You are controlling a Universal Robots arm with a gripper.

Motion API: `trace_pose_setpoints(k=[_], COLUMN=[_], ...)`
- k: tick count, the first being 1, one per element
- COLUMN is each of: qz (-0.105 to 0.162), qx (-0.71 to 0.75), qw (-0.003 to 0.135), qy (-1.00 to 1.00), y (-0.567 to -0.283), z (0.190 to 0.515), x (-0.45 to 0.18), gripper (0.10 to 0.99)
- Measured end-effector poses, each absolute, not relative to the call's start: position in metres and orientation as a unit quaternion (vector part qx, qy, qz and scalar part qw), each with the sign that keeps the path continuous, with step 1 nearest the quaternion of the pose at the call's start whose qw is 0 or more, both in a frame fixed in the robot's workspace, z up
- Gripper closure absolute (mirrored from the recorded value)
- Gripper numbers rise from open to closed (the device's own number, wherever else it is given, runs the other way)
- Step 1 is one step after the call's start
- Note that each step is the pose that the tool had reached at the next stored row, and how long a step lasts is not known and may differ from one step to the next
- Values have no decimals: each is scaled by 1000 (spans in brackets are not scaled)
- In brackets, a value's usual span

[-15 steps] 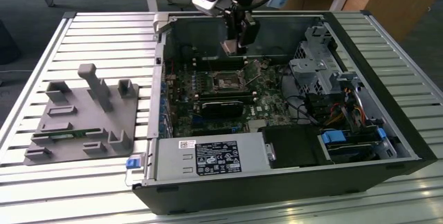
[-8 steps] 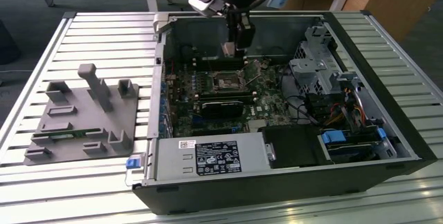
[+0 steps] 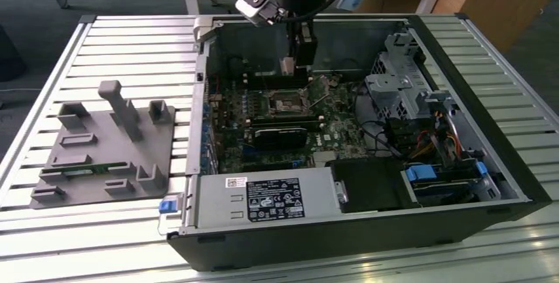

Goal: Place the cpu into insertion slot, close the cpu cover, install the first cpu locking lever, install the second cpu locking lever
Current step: 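Place the cpu into insertion slot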

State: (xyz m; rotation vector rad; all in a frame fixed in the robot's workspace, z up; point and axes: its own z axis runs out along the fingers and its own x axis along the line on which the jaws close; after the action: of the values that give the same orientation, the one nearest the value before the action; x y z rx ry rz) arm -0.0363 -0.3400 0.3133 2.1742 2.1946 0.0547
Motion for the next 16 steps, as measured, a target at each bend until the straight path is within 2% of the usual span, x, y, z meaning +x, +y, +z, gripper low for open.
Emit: trace_pose_setpoints(k=[8, 16], qz=[7, 7], qx=[703, 703], qw=[36, 36], qy=[710, 710], y=[-340, -340], z=[304, 295], x=[-36, -36], gripper=[545, 545])
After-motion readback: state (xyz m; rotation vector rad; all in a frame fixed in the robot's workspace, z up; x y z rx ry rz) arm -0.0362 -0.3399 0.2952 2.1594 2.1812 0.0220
